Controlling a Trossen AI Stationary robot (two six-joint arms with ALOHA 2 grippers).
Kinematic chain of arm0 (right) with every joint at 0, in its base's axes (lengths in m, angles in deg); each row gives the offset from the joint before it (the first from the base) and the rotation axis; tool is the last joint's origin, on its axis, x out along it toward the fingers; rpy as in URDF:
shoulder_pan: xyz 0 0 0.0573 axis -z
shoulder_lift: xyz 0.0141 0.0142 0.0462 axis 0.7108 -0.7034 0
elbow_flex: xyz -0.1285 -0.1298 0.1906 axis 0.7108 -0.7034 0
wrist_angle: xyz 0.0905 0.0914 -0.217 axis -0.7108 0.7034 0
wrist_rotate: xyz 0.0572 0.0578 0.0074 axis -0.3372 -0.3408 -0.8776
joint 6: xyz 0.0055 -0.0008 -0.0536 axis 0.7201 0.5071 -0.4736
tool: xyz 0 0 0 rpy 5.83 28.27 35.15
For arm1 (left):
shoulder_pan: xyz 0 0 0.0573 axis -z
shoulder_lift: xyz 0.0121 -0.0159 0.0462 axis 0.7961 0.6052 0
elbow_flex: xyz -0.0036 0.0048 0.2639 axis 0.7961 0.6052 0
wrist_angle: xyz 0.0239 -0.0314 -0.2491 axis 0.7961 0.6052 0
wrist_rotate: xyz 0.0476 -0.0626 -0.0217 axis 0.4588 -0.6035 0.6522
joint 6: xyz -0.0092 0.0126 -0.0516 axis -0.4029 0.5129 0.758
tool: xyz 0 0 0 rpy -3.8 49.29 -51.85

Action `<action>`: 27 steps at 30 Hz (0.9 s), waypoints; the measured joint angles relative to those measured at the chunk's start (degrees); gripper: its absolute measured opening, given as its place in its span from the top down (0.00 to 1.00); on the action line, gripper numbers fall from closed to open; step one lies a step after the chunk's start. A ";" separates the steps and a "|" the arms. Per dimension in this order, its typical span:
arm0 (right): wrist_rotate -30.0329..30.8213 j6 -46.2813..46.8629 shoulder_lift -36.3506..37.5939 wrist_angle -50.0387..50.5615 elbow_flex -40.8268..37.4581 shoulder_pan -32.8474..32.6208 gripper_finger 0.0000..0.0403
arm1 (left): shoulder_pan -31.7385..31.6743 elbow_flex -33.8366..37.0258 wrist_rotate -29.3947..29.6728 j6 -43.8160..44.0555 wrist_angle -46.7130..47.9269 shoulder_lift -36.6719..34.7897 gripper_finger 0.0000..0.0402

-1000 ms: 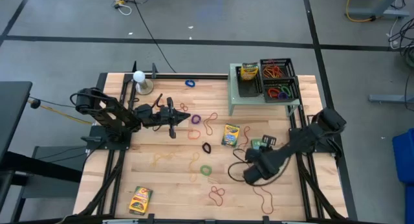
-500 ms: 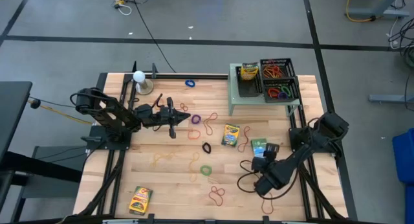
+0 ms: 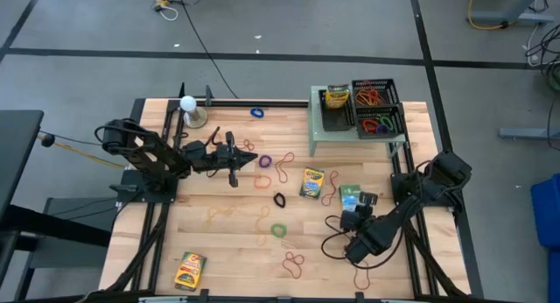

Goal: Pick & Place Office Desk Supplies
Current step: Put the right yellow crayon box into the left black bin on the shelf

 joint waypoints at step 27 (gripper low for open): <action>-8.98 -0.33 5.43 5.66 22.11 7.24 0.99 | 0.00 0.00 0.00 0.11 -0.02 0.00 0.97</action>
